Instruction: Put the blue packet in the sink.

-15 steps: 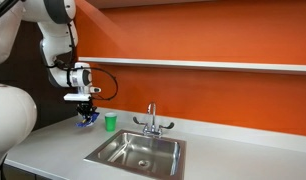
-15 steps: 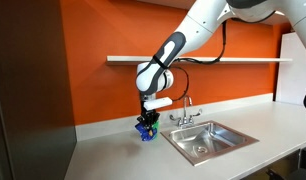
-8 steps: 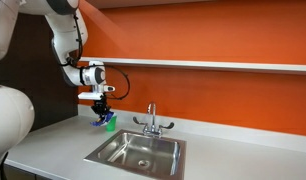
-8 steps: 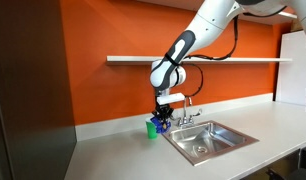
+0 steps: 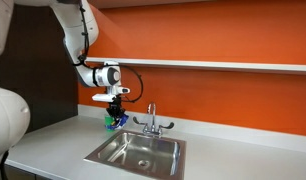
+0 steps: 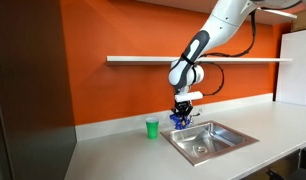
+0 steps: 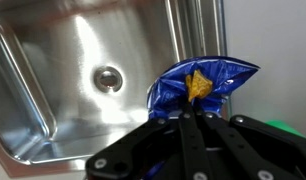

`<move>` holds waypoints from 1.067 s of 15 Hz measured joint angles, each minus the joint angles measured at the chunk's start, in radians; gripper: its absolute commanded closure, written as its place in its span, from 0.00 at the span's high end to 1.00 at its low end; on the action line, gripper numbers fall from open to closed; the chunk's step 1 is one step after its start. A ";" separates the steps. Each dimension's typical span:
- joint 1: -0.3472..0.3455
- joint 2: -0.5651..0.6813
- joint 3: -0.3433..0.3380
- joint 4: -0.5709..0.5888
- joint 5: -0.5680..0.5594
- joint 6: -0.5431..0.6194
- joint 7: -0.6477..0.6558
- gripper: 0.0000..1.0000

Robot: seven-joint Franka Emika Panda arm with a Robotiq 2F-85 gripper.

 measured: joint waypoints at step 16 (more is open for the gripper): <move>-0.100 0.151 -0.080 -0.078 0.001 0.209 0.014 0.01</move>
